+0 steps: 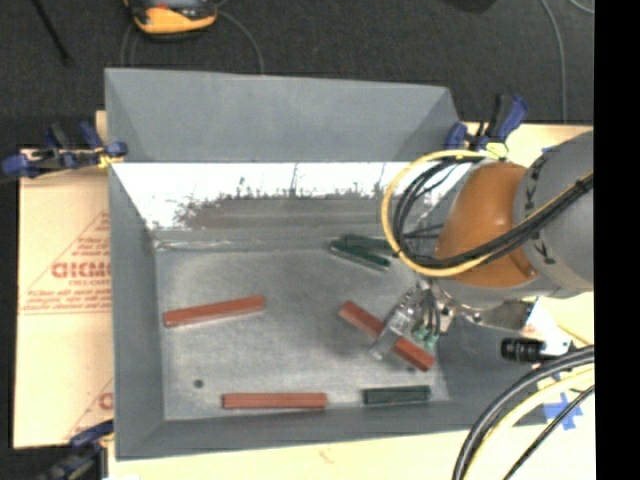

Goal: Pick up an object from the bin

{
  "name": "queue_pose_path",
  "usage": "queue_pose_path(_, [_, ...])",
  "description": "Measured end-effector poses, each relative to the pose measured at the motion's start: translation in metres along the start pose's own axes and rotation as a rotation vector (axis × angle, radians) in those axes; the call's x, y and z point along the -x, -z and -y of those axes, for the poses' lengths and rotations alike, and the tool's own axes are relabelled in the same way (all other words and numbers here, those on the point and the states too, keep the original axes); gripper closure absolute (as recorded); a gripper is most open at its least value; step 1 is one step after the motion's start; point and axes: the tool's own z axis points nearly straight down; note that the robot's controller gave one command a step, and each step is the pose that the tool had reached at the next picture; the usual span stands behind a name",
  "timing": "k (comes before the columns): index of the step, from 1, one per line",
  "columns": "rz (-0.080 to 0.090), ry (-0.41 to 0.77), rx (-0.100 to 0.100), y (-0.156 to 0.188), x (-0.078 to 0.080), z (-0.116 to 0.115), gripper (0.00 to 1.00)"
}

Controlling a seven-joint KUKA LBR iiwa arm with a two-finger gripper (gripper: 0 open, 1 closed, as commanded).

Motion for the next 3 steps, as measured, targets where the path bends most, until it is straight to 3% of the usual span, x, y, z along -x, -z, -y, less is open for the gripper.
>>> queue_pose_path(3, [0.007, 0.001, 0.005, 0.048, 0.002, -0.001, 1.00])
